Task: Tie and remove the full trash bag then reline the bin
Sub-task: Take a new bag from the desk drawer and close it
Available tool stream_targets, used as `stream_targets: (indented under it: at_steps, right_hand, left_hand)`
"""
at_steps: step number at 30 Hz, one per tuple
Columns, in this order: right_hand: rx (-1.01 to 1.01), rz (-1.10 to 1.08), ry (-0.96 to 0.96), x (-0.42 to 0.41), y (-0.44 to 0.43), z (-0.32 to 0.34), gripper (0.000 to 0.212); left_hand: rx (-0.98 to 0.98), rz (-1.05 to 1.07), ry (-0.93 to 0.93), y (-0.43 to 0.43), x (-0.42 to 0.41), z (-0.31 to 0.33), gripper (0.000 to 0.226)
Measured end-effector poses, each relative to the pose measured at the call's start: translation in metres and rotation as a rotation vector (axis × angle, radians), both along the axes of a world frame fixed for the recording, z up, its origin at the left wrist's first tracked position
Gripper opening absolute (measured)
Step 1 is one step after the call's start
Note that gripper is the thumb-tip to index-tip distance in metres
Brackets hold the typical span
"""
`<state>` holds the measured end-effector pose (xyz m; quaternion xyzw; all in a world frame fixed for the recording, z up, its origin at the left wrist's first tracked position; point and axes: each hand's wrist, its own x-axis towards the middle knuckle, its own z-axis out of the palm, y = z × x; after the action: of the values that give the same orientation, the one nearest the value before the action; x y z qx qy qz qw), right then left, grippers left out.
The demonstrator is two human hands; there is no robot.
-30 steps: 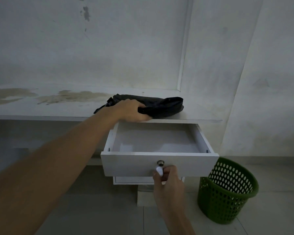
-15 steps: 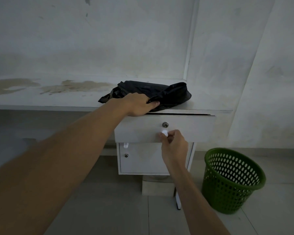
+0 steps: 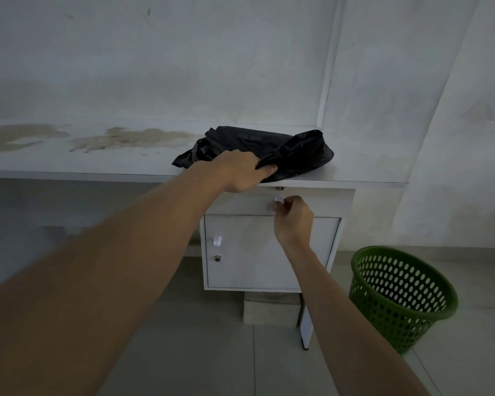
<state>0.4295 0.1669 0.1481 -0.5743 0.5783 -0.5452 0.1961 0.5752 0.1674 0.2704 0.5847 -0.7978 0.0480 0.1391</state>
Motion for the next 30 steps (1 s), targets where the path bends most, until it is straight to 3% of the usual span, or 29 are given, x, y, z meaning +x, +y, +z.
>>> stream_targets:
  at_steps: [10, 15, 23, 26, 28, 30]
  right_hand:
    - [-0.032, 0.023, 0.033, -0.002, -0.009, -0.007, 0.032]
    - [0.127, 0.05, 0.018, -0.002, -0.023, 0.003, 0.031]
    - [0.193, 0.111, 0.003, -0.001, -0.011, -0.008, 0.029]
    - [0.208, 0.193, -0.14, -0.003, 0.012, -0.014, 0.031]
    - [0.127, 0.283, -0.287, -0.007, 0.033, -0.009, 0.03]
    - [0.038, 0.443, -0.47, -0.014, 0.055, 0.002, 0.042]
  left_hand:
    - [-0.025, 0.018, -0.037, -0.004, -0.004, 0.0, 0.06]
    - [0.007, 0.035, -0.07, 0.005, -0.008, 0.0, 0.056]
    - [0.013, 0.106, -0.019, 0.021, -0.008, -0.007, 0.073]
    - [-0.047, 0.113, -0.015, 0.031, -0.016, -0.01, 0.068]
    - [-0.193, 0.126, -0.038, 0.041, -0.024, -0.016, 0.056]
    - [-0.367, 0.122, -0.074, 0.054, -0.033, -0.027, 0.05]
